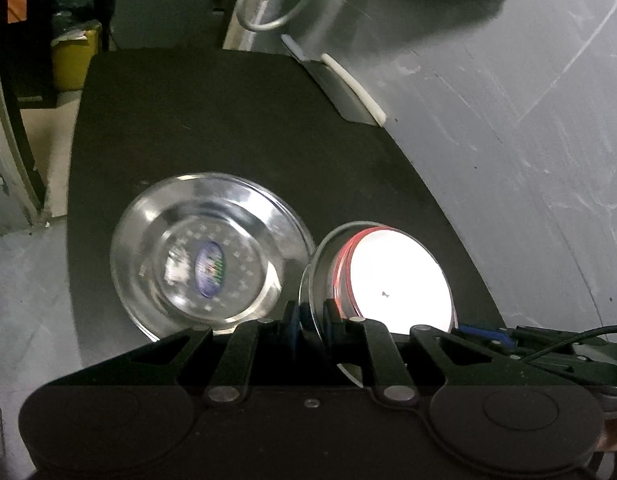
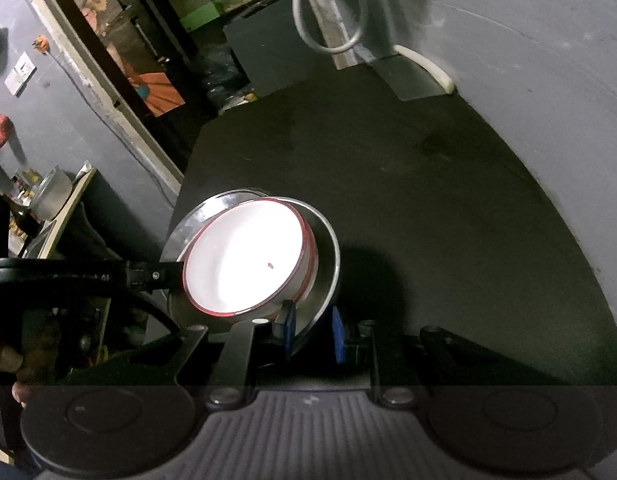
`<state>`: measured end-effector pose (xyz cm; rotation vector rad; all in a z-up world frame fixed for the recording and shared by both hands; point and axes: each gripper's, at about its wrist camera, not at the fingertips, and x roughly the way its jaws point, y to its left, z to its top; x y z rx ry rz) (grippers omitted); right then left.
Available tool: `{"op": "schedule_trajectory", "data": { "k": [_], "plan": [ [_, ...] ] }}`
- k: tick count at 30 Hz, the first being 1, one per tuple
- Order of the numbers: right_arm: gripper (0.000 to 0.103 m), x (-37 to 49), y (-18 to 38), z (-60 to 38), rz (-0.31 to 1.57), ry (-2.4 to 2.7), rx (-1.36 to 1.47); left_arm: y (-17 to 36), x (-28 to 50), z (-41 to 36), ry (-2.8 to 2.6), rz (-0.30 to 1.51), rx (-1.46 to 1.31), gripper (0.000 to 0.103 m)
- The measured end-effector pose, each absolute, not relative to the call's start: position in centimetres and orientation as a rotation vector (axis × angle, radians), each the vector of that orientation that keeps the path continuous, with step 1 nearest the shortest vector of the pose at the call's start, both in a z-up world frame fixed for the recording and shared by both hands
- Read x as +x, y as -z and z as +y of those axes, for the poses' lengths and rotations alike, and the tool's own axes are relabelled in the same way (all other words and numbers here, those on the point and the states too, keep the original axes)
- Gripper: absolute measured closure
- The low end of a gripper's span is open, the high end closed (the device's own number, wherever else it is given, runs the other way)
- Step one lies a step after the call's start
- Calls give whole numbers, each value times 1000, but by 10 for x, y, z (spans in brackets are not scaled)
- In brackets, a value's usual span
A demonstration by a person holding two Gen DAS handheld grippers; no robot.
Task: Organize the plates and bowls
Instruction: 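Lift the steel bowl stack with both tools and carry it over the steel plates, then lower the bowl stack with both tools onto the steel plate stack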
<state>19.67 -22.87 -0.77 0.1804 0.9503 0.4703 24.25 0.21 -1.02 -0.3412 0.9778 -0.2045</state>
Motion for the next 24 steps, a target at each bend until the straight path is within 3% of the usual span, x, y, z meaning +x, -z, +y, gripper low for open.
{"op": "schedule_trajectory", "data": {
  "k": [24],
  "plan": [
    [81,234,11,-127,961,-617,95,13,240,99,30,975,-380,89]
  ]
}}
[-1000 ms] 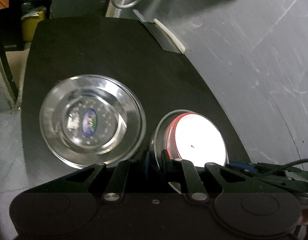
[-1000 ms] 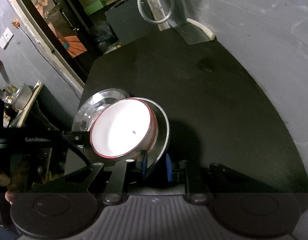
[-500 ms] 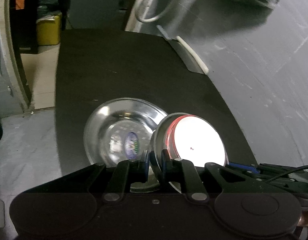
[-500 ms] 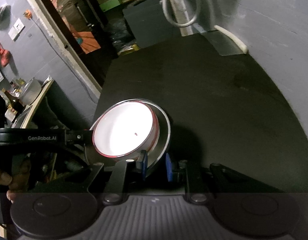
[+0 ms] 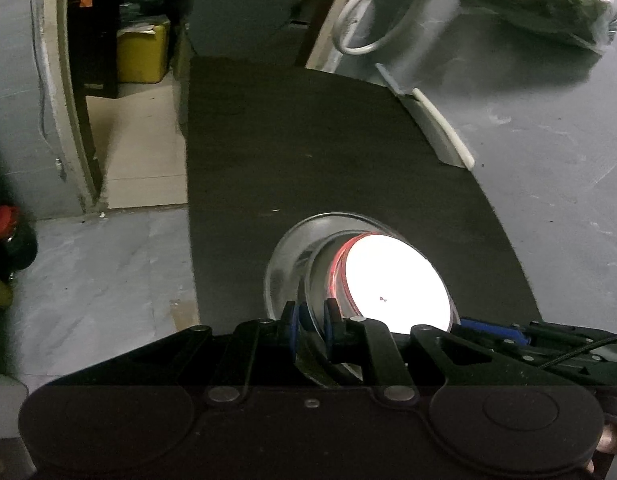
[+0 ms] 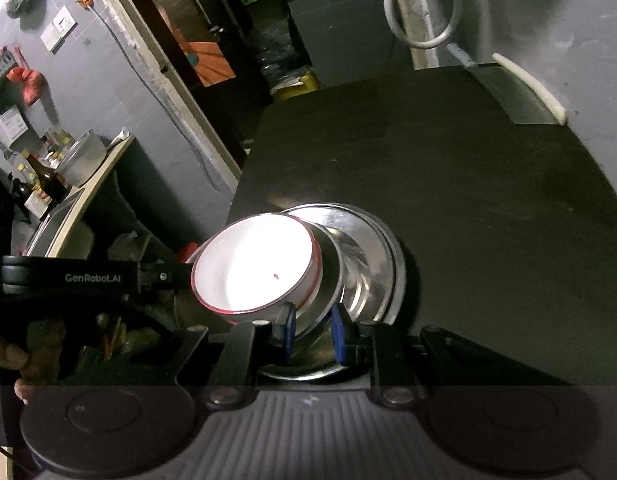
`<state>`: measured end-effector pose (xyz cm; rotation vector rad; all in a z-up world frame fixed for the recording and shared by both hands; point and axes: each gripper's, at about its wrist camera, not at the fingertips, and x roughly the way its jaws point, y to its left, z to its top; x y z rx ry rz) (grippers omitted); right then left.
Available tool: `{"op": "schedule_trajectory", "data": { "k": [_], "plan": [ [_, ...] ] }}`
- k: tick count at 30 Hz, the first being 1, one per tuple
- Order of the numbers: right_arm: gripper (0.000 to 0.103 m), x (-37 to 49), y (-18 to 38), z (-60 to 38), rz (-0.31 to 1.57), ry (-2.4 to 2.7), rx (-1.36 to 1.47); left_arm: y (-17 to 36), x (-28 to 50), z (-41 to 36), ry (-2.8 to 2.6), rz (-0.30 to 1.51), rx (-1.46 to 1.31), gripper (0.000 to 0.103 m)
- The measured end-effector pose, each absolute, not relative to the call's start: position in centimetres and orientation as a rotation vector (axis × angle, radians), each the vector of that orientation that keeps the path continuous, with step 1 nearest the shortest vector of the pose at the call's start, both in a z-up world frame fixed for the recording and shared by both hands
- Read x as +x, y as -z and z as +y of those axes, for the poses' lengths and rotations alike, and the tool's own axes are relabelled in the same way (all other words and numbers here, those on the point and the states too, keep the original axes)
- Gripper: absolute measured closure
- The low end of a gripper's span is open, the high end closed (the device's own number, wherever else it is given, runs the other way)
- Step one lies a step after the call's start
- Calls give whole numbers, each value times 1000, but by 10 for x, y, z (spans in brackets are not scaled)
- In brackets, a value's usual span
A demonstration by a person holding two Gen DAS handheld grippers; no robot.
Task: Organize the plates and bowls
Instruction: 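Lower the bowl stack with both tools onto the steel plate stack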
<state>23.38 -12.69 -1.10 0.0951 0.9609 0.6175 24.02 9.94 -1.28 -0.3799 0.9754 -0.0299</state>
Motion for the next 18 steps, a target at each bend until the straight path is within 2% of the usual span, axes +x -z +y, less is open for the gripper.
{"op": "schedule_trajectory", "data": {
  "k": [4,6,8,10,16,18],
  "plan": [
    [81,236,15,-121,967,-625,106,16,243,103,20,984,-375,88],
    [101,237,14,-121,954,-679,143,13,243,103,42,969,-387,84],
    [101,237,9,-116,934,-709,163,9,245,97,77,949,-377,84],
    [101,233,4,-99,896,-688,21,7,250,87,78,948,-316,86],
    [101,230,1,-101,888,-691,40,22,256,86,60,1006,-317,89],
    [97,229,0,-105,884,-679,52,27,256,90,47,1016,-333,90]
  ]
}}
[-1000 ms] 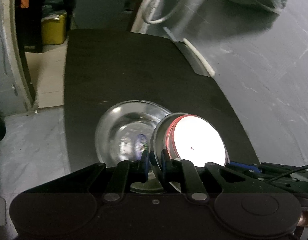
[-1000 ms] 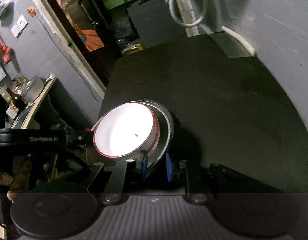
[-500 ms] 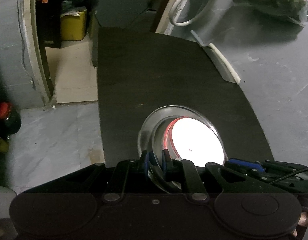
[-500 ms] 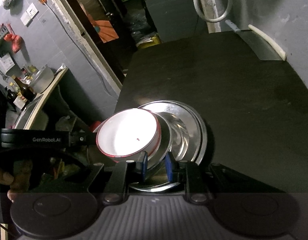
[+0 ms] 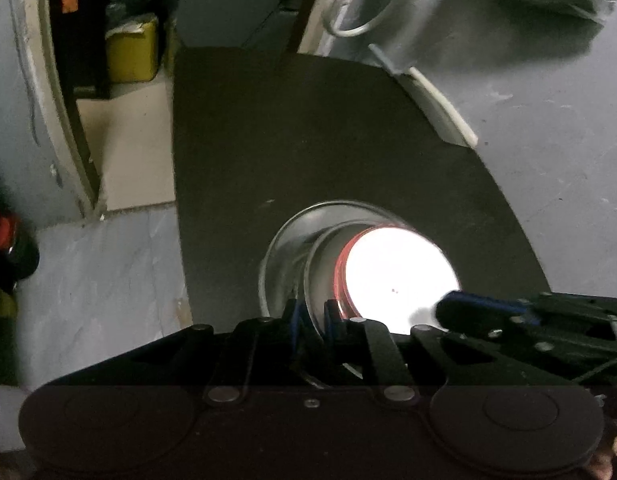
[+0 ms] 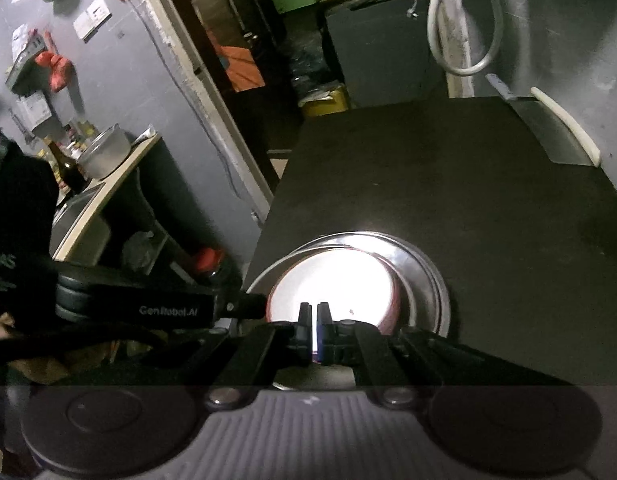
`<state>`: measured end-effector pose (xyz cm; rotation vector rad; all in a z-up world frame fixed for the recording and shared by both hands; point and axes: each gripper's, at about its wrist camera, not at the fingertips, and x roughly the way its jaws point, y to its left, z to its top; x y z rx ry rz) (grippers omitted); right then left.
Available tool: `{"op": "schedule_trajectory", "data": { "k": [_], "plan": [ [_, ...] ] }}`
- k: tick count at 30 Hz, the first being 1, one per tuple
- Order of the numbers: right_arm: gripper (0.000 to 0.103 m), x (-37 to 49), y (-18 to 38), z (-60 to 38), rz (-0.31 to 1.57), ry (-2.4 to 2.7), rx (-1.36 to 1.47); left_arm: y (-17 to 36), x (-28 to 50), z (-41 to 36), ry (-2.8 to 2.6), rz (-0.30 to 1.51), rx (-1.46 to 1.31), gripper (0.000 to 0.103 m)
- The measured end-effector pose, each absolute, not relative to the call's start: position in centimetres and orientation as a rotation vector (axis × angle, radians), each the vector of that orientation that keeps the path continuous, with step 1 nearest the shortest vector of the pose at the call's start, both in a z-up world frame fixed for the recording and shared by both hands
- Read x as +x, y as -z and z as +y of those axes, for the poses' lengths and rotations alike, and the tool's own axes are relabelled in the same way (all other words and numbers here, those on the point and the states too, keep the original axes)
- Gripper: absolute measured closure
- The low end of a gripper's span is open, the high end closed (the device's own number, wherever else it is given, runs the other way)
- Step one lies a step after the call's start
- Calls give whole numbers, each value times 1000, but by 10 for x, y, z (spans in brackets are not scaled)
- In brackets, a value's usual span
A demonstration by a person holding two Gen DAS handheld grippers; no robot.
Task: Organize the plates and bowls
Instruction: 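Lower the bowl stack with both tools onto the steel plate stack, then open both tools and release the bowl stack on the plates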
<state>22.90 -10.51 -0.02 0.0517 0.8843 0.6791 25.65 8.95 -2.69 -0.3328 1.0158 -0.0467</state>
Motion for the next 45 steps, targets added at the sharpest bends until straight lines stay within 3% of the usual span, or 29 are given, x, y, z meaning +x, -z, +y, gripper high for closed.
{"op": "schedule_trajectory", "data": {
  "k": [7,9,15,24,27,32,34,41,45],
  "plan": [
    [90,227,3,-114,880,-644,91,31,255,95,36,1001,-364,89],
    [83,226,4,-115,882,-637,96,32,255,95,33,1002,-363,87],
    [73,222,4,-121,876,-626,114,29,251,95,25,990,-372,84],
    [55,216,0,-129,845,-620,120,18,243,92,6,947,-385,72],
    [48,213,-3,-132,828,-617,120,12,240,90,-2,925,-384,62],
    [31,210,-6,-138,803,-607,126,1,232,85,-34,871,-373,28],
    [26,209,-7,-142,793,-601,131,-2,229,83,-54,850,-370,19],
    [7,205,-11,-158,759,-565,159,-9,216,79,-101,797,-381,3],
    [1,204,-14,-169,731,-540,177,-12,208,74,-118,770,-391,1]
  ]
}}
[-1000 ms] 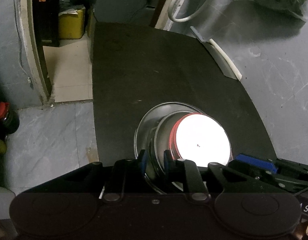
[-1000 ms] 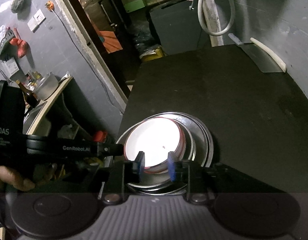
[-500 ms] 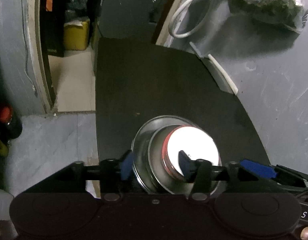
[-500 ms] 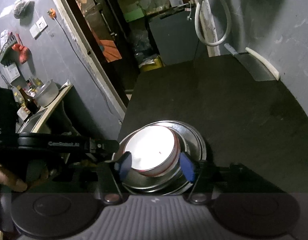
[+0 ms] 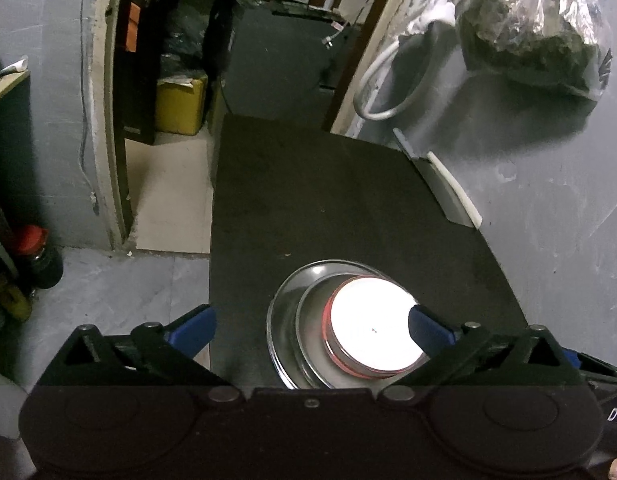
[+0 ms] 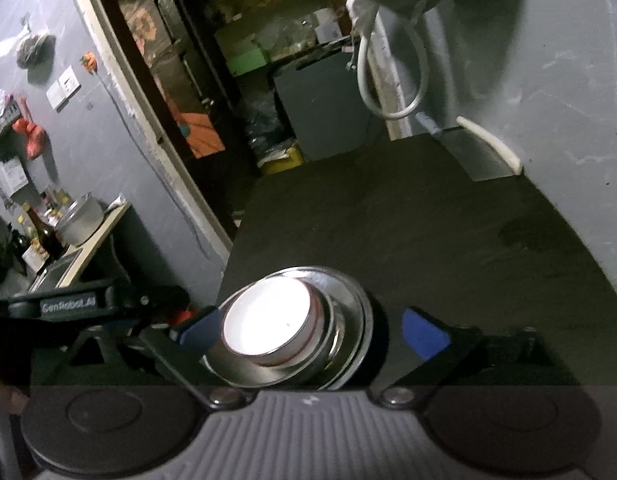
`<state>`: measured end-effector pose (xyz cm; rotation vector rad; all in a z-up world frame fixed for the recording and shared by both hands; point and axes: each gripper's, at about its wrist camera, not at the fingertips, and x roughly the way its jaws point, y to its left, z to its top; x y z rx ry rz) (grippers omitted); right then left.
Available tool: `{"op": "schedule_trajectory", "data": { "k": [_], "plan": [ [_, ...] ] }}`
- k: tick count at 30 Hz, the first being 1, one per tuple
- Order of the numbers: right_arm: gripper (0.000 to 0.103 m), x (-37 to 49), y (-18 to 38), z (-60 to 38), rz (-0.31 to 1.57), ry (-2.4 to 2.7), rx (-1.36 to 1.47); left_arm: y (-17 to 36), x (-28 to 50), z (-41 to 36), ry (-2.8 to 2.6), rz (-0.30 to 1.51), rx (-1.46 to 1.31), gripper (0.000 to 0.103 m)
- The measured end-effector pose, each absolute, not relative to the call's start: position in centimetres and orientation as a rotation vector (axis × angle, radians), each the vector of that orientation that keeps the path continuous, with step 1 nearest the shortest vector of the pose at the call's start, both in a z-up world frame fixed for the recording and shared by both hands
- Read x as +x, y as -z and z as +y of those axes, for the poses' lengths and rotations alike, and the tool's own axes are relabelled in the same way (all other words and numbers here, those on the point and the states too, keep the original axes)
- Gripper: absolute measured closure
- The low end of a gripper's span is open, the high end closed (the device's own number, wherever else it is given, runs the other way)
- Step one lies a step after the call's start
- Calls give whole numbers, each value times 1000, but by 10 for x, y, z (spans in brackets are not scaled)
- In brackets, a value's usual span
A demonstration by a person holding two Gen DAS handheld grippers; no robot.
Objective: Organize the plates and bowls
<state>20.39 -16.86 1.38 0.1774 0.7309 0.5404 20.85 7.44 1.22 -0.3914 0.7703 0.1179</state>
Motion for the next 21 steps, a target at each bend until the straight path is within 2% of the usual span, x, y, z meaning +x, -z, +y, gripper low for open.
{"op": "schedule_trajectory", "data": {
  "k": [21],
  "plan": [
    [0,175,-19,-191,637,-480,180,-22,166,48,-184,642,-314,1]
  ]
}}
